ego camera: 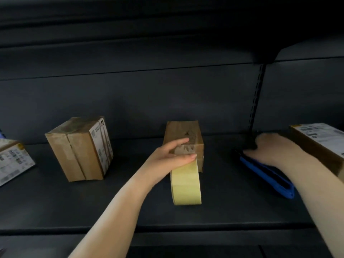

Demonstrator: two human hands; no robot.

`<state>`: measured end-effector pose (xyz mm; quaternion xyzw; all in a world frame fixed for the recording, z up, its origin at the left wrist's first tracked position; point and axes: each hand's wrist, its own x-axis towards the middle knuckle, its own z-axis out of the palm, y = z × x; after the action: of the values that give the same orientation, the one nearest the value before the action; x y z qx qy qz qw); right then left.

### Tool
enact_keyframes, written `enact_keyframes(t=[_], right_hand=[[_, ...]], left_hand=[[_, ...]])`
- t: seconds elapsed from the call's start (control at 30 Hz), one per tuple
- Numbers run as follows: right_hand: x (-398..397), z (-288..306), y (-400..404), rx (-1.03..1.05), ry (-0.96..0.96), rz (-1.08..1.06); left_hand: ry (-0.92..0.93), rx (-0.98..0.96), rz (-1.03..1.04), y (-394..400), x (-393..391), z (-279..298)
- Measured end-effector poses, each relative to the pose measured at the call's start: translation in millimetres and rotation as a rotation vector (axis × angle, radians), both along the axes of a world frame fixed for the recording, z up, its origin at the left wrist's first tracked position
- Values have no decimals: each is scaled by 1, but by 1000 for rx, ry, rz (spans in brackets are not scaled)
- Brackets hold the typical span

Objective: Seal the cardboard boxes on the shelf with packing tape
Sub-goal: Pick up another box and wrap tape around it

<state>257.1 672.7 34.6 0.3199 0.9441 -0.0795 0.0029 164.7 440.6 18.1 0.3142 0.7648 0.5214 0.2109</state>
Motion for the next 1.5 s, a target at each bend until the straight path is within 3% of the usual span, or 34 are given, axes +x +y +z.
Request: enact_keyframes(t=[0.07, 0.17, 0.27, 0.37, 0.5, 0.6, 0.83, 0.9, 1.03, 1.23, 1.3, 1.4, 1.5], right_hand=[[-1, -15, 7, -42, -129, -32], [-3, -26, 9, -122, -84, 17], [-2, -27, 5, -158, 62, 100], [10, -8, -9, -187, 379, 215], [23, 20, -49, 255, 326, 528], [16, 22, -69, 461, 247, 658], [5, 16, -67, 561, 103, 623], [12, 16, -56, 457, 45, 562], [26, 3, -19, -22, 5, 384], [18, -26, -5, -24, -88, 308], [13, -15, -14, 27, 72, 324], [-8, 8, -42, -90, 503, 539], [-43, 11, -60, -82, 417, 747]], left_hand=[[-5, 14, 8, 2, 0, -1], [-63, 82, 33, 3, 2, -2], [-41, 52, 35, 4, 1, -4], [-54, 59, 41, 4, 2, -2], [-62, 56, 49, 3, 5, 0], [-47, 47, 48, 3, 6, 0], [-36, 38, 38, 1, 5, 3], [-40, 28, 35, 1, 5, 4], [-62, 17, 32, -1, 1, 3], [-82, 53, 18, 0, 2, -1], [-96, 70, 11, 0, 2, -3], [-96, 82, 11, 0, 3, -4], [-105, 101, 30, -1, 3, -5]])
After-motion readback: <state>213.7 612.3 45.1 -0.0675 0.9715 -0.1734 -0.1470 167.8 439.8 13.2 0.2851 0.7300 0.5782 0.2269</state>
